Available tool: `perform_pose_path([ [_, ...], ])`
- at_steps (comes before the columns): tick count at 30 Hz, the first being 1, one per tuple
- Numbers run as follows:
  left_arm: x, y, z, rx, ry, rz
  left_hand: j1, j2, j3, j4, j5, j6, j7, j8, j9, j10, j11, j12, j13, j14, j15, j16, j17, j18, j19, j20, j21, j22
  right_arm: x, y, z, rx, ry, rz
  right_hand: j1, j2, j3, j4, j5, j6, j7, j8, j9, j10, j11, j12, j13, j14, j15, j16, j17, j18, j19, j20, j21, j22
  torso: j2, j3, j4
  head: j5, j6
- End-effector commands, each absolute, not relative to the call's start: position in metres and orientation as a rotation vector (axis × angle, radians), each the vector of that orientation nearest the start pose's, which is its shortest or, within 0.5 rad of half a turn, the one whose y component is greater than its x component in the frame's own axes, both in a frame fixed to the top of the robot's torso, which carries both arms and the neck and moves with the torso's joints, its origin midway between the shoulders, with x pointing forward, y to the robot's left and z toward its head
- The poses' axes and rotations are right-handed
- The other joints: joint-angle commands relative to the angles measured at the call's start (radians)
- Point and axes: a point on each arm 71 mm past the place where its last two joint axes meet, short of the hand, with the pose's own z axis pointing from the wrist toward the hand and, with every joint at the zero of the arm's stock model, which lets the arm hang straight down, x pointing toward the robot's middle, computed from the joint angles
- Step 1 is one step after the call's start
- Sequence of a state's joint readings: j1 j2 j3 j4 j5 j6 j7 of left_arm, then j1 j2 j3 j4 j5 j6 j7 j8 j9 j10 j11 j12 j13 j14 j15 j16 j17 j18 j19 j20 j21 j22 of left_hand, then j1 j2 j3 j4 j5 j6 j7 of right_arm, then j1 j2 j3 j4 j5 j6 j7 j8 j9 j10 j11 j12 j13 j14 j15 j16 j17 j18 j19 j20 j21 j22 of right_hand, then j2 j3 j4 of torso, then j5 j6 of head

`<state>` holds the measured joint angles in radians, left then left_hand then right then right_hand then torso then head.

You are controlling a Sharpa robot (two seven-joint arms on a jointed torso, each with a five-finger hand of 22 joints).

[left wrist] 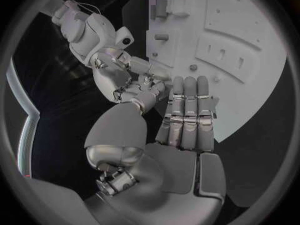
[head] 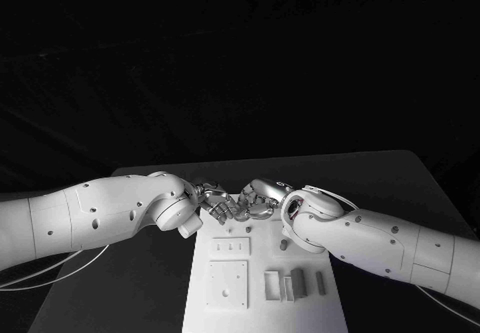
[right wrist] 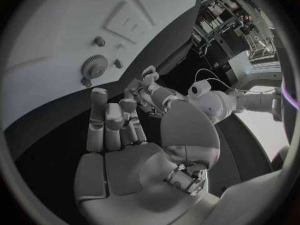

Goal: Assemble the parts on the task board

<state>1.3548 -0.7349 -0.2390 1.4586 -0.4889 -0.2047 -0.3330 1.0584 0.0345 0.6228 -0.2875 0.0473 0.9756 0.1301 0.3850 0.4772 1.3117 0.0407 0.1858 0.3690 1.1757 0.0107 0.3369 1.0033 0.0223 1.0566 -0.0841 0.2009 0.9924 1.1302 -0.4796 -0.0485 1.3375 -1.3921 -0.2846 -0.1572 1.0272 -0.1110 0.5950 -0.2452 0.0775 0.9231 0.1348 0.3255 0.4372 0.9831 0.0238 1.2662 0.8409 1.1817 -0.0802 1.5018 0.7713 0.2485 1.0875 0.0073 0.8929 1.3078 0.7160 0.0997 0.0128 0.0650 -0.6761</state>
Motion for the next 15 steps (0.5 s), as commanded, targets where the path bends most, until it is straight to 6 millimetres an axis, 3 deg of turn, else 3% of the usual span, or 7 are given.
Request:
perform_pose_path([
  [1,0.494,0.187,-0.214,-0.8,2.142,-0.814,-0.003,-0.009,0.014,0.001,0.024,0.04,-0.028,0.009,0.03,0.012,-0.004,0.004,0.006,0.013,-0.001,0.001,0.008,0.007,0.013,-0.003,0.009,0.006,0.487,-0.07,-0.232,-0.159,1.787,0.814,-0.002,-0.029,-0.003,0.007,0.005,-0.085,0.022,-0.045,-0.023,-0.022,0.024,-0.01,-0.004,-0.015,0.02,-0.007,-0.002,0.013,-0.012,0.0,-0.011,0.014,-0.001,0.0,0.0004,0.001,-0.001],
  [2,0.494,0.187,-0.214,-0.802,2.141,-0.812,-0.008,-0.013,0.018,0.001,0.041,0.044,-0.03,0.01,0.035,0.017,-0.005,0.006,0.01,0.018,-0.003,0.006,0.012,0.007,0.017,-0.005,0.011,0.01,0.487,-0.071,-0.233,-0.16,1.787,0.814,-0.006,-0.043,-0.008,0.005,0.003,-0.108,0.033,-0.058,-0.029,-0.03,0.031,-0.012,-0.005,-0.02,0.026,-0.009,-0.002,0.013,-0.016,0.002,-0.014,0.014,-0.001,0.0001,0.0001,0.001,-0.001],
  [4,0.495,0.188,-0.214,-0.807,2.138,-0.809,-0.018,-0.017,0.023,0.0,0.073,0.048,-0.032,0.011,0.042,0.022,-0.008,0.007,0.016,0.019,-0.006,0.015,0.016,0.006,0.019,-0.008,0.016,0.018,0.488,-0.076,-0.233,-0.16,1.787,0.811,-0.006,-0.05,-0.015,0.004,0.003,-0.138,0.047,-0.074,-0.036,-0.044,0.045,-0.011,-0.004,-0.031,0.041,-0.011,-0.001,0.013,-0.025,0.006,-0.018,0.014,-0.001,-0.0001,-0.0004,0.002,-0.001],
  [5,0.495,0.189,-0.214,-0.808,2.137,-0.807,-0.026,-0.02,0.024,-0.001,0.103,0.051,-0.033,0.012,0.048,0.025,-0.009,0.008,0.021,0.019,-0.007,0.021,0.018,0.005,0.021,-0.01,0.018,0.023,0.488,-0.078,-0.233,-0.159,1.786,0.808,-0.008,-0.061,-0.022,0.001,0.001,-0.154,0.052,-0.082,-0.04,-0.05,0.05,-0.01,-0.003,-0.035,0.045,-0.011,0.0,0.013,-0.028,0.008,-0.019,0.015,-0.001,0.0001,-0.0005,0.003,-0.001],
  [7,0.495,0.19,-0.214,-0.811,2.137,-0.802,-0.035,-0.023,0.023,-0.002,0.144,0.055,-0.035,0.013,0.058,0.03,-0.012,0.012,0.029,0.02,-0.01,0.03,0.021,0.005,0.024,-0.013,0.023,0.033,0.49,-0.086,-0.233,-0.15,1.784,0.797,-0.004,-0.064,-0.03,-0.003,0.002,-0.178,0.065,-0.093,-0.044,-0.065,0.062,-0.004,-0.001,-0.046,0.057,-0.009,0.002,0.013,-0.036,0.014,-0.022,0.016,-0.002,-0.0005,0.0,0.004,-0.002],
  [12,0.496,0.196,-0.215,-0.811,2.126,-0.748,-0.05,-0.035,0.024,-0.002,0.219,0.066,-0.041,0.014,0.081,0.038,-0.019,0.023,0.049,0.024,-0.015,0.053,0.027,0.006,0.033,-0.019,0.033,0.055,0.493,-0.107,-0.234,-0.122,1.779,0.768,0.003,-0.067,-0.035,-0.004,0.003,-0.184,0.07,-0.093,-0.044,-0.075,0.067,0.003,0.001,-0.054,0.063,-0.006,0.004,0.013,-0.041,0.018,-0.024,0.018,-0.002,0.0014,-0.0019,0.009,-0.003],
  [15,0.496,0.199,-0.215,-0.796,2.126,-0.708,-0.061,-0.048,0.023,-0.003,0.289,0.077,-0.046,0.015,0.096,0.047,-0.025,0.036,0.064,0.031,-0.021,0.073,0.033,0.008,0.044,-0.024,0.043,0.071,0.501,-0.122,-0.226,-0.037,1.767,0.772,0.007,-0.063,-0.035,-0.004,0.003,-0.182,0.07,-0.091,-0.043,-0.077,0.068,0.006,0.001,-0.056,0.063,-0.005,0.004,0.013,-0.042,0.019,-0.024,0.018,-0.002,0.0032,-0.0031,0.012,-0.004],
])
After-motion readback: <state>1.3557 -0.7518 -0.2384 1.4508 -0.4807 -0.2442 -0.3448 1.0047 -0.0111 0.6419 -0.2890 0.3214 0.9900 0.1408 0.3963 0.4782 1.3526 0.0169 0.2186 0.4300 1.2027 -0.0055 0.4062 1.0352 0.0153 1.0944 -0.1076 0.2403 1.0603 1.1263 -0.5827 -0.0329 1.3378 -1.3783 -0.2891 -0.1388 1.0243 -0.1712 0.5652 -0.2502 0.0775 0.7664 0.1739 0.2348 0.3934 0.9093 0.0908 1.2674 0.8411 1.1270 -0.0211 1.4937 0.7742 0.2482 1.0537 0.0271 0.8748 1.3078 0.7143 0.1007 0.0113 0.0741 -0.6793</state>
